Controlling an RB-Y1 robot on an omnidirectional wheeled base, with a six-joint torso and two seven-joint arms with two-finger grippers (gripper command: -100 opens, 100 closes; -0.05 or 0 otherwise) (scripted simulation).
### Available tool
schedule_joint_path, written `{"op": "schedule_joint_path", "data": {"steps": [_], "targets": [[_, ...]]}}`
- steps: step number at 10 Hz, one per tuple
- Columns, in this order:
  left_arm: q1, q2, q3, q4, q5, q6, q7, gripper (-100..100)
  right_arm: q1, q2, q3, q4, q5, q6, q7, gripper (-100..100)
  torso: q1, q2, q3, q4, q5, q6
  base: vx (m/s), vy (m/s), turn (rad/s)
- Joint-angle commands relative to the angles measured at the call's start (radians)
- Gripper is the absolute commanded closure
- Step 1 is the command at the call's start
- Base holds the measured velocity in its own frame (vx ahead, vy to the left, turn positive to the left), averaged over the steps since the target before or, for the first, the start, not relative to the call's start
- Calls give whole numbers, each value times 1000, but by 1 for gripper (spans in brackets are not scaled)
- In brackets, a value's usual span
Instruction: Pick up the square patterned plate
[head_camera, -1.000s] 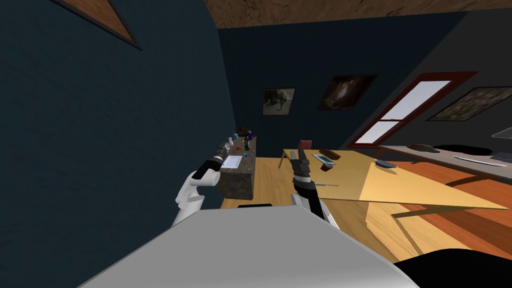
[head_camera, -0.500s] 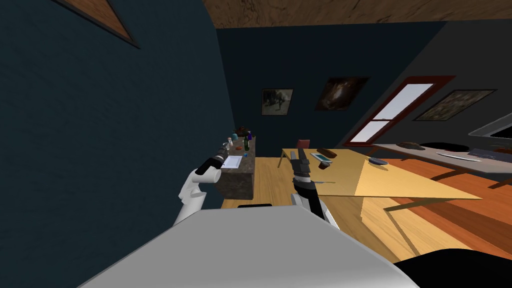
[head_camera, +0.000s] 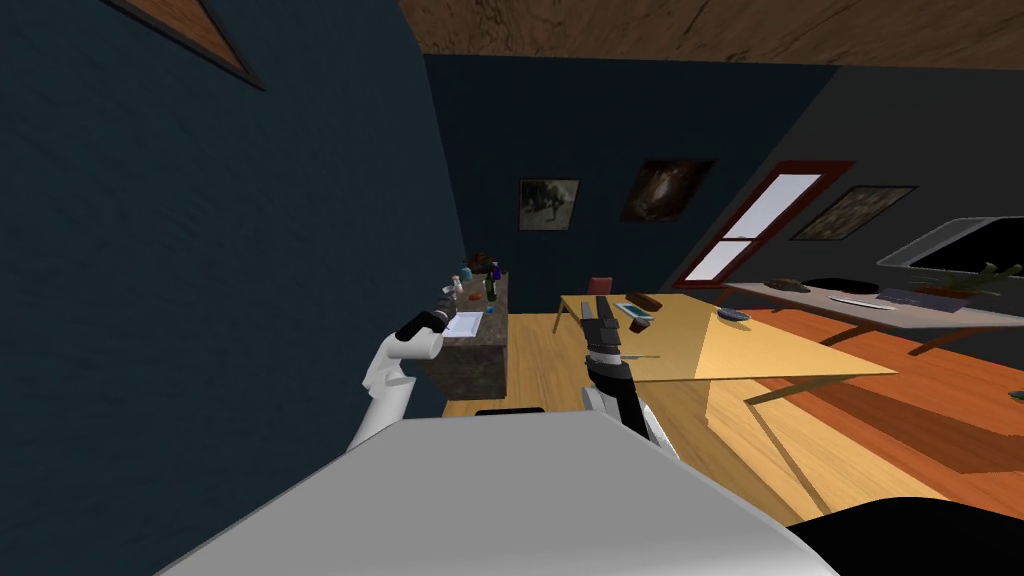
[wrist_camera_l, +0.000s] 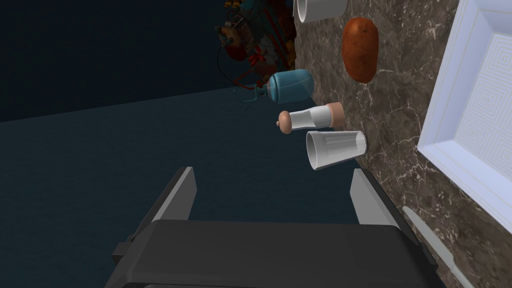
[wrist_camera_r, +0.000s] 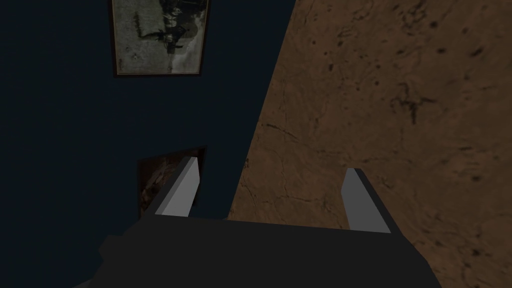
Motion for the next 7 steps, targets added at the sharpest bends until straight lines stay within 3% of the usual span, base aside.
{"op": "schedule_joint_path", "data": {"steps": [1, 2, 6, 7], "targets": [[-5, -4, 0, 6, -4, 38, 0, -100, 0, 0, 0, 0, 0, 0, 0, 0, 0, 0, 0, 0, 0, 0, -8, 23, 15], [-33, -7, 13, 29, -1, 76, 2, -100, 0, 0, 0, 0, 0, 0, 0, 0, -1, 0, 0, 0, 0, 0, -10, 30, -141], [-61, -10, 27, 54, 2, 187, 4, -100, 0, 0, 0, 0, 0, 0, 0, 0, 0, 0, 0, 0, 0, 1, -14, 34, -71], [-61, -10, 27, 54, 2, 194, 4, -100, 0, 0, 0, 0, 0, 0, 0, 0, 0, 0, 0, 0, 0, 0, -8, 18, 15]]}}
